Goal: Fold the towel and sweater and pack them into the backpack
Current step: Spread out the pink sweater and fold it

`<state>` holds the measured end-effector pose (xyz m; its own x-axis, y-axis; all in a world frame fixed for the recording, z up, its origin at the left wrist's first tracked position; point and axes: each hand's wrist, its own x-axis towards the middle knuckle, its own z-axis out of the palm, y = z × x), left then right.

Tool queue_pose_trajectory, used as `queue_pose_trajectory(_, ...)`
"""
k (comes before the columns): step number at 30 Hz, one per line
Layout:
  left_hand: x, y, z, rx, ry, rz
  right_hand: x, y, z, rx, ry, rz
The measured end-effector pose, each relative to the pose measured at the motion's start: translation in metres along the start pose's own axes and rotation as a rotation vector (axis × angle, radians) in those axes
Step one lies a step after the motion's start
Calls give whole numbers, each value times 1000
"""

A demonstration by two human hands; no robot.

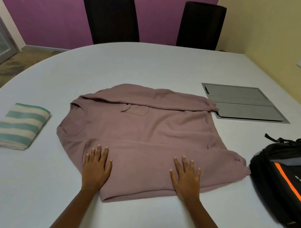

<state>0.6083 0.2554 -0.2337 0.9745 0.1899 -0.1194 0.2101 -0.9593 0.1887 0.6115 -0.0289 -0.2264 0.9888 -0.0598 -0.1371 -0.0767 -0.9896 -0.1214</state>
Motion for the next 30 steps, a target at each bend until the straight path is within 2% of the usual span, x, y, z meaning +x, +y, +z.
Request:
queue_pose_trajectory(5, -25, -4, -3, -76, 31, -150, -12, 44, -8, 151, 227, 196)
queue_pose_trajectory(7, -33, 0, -8, -128, 45, -204, -12, 57, -15, 287, 309, 331)
queue_pose_trajectory(11, -43, 7, -23, -290, 189, -413, -12, 70, -33, 626, 313, 613)
queue_pose_trajectory(15, -43, 10, -40, -531, 186, -616, -1, 74, -64, 922, 311, 872)
queue_pose_trajectory(19, -35, -4, -49, -754, 66, -802, 7, 79, -84, 1098, 245, 996)
queue_pose_trajectory(21, -33, -13, -50, -848, -5, -856, 11, 83, -84, 1194, 232, 996)
queue_pose_trajectory(25, -25, -24, -60, -1093, -20, -885, 15, 91, -86, 1288, 210, 1086)
queue_pose_trajectory(30, 0, -15, -90, -1520, -1, -855, 25, 88, -100, 1265, 319, 1035)
